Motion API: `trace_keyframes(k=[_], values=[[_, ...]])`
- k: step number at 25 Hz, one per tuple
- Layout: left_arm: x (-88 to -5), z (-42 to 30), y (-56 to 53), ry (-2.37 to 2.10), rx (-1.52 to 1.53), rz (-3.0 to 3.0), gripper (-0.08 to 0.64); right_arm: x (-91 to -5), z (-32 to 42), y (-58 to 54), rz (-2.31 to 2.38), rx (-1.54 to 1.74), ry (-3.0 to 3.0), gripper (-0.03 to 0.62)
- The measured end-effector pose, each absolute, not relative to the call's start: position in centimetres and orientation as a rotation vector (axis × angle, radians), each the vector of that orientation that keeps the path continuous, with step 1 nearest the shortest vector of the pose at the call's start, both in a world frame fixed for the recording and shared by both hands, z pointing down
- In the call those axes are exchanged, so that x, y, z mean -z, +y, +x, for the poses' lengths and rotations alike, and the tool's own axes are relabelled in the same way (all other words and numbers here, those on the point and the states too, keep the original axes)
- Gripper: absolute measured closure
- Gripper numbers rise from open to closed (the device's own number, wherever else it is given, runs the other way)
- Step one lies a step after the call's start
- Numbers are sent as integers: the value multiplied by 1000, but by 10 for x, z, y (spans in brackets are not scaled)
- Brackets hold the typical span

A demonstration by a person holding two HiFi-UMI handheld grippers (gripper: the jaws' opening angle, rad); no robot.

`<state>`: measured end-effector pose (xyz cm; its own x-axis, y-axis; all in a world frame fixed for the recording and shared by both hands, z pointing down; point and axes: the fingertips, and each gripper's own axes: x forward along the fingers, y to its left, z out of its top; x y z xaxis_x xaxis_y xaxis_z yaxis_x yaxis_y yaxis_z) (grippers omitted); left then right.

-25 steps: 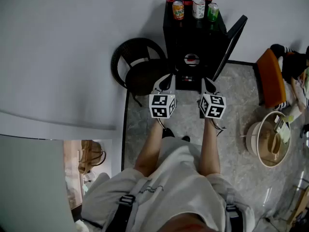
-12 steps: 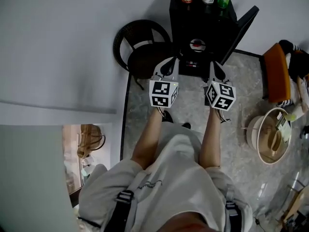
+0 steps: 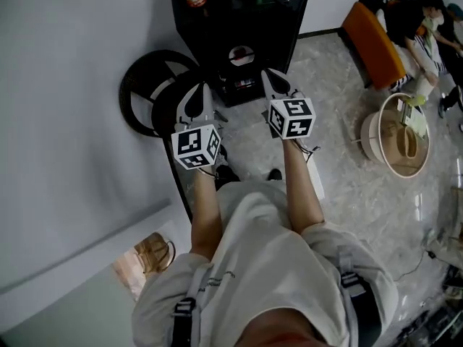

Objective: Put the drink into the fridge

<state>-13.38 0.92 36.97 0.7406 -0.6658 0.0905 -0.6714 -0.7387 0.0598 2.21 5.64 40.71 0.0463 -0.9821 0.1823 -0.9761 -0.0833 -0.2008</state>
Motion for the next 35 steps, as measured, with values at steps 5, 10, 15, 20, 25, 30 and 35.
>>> trace_keyframes(k=[5, 10, 15, 20, 25, 30, 35], values=[[-366, -127, -50, -974, -86, 2883, 551, -407, 27, 25, -2373, 416, 2011, 586], [-362, -119, -109, -889, -51, 2875, 551, -394, 27, -17, -2441, 384, 1949, 586], [-356, -121, -140, -799, -50, 2918, 551, -385, 13, -53, -2452, 377, 1932, 586], [-347, -139, -175, -721, -34, 2944, 551, -381, -17, -97, -2476, 331, 1945, 586], [-354, -161, -204, -742, -23, 2910, 551, -375, -32, -129, -2486, 293, 1961, 586], [-361, -176, -219, -793, -29, 2877, 551, -373, -34, -148, -2494, 272, 1980, 586], [-365, -173, -232, -871, -45, 2864, 551, -366, -17, -176, -2451, 237, 2045, 584]])
